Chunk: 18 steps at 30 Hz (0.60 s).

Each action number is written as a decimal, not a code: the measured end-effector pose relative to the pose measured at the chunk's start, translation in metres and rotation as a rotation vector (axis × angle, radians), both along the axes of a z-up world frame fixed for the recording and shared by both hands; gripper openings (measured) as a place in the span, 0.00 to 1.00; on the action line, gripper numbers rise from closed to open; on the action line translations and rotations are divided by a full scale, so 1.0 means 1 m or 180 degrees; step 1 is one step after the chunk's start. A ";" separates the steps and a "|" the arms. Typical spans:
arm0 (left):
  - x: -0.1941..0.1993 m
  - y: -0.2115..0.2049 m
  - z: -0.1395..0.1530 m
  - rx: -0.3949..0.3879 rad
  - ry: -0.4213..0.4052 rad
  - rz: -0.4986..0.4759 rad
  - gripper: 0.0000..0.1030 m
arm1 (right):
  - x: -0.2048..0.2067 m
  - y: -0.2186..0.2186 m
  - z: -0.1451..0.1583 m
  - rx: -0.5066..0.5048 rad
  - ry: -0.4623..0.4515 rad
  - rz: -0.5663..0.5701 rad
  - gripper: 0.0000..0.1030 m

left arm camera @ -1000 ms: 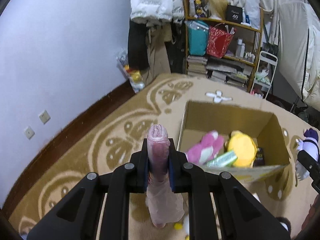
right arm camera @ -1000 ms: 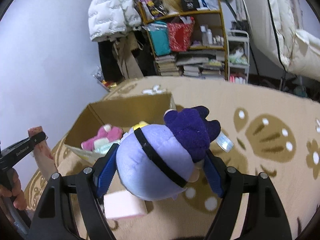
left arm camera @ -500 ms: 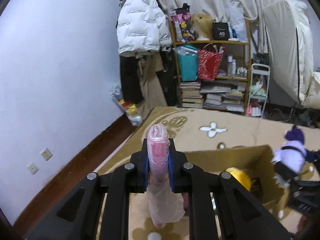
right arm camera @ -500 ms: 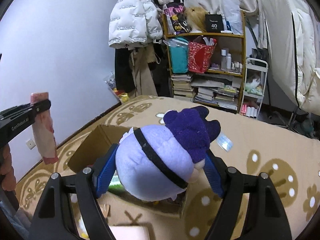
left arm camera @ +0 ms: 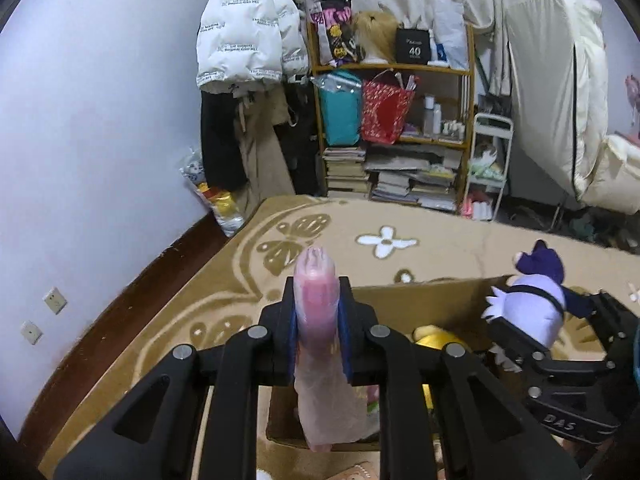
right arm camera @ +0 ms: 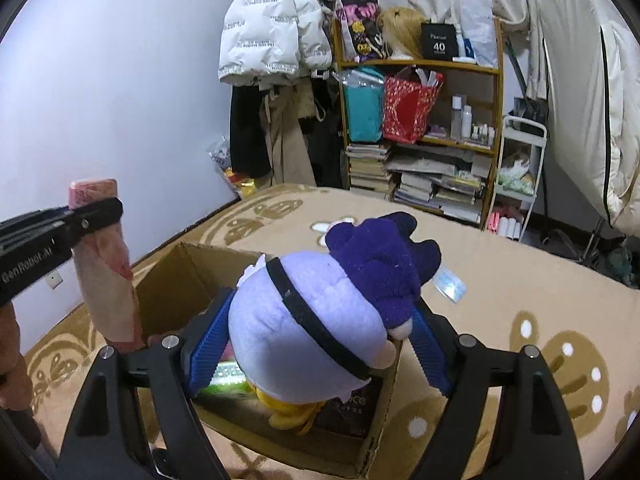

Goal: Organize soft objects
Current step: 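Lower the pink pack into the box with the left tool while the right drops the lavender plush in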

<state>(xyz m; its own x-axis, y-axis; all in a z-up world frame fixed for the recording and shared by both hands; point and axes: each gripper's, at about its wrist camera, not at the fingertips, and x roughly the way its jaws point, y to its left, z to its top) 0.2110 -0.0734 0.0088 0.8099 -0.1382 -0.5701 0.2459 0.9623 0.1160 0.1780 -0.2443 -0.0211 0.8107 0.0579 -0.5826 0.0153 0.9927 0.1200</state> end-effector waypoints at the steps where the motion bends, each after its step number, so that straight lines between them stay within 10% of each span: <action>1: 0.001 -0.001 -0.003 0.0047 0.0039 0.0004 0.20 | 0.000 -0.001 -0.003 0.0013 0.0027 0.0005 0.86; 5: 0.002 -0.002 -0.012 0.0063 0.0147 0.0019 0.28 | -0.001 -0.003 -0.010 -0.0001 0.0082 0.0040 0.88; 8: 0.000 0.005 -0.013 0.0030 0.0119 0.0129 0.59 | -0.002 -0.003 -0.012 0.0014 0.0131 0.0041 0.89; 18: -0.019 0.033 0.002 0.0073 0.0025 0.0433 0.89 | -0.014 -0.007 0.000 0.0032 0.0117 -0.0063 1.00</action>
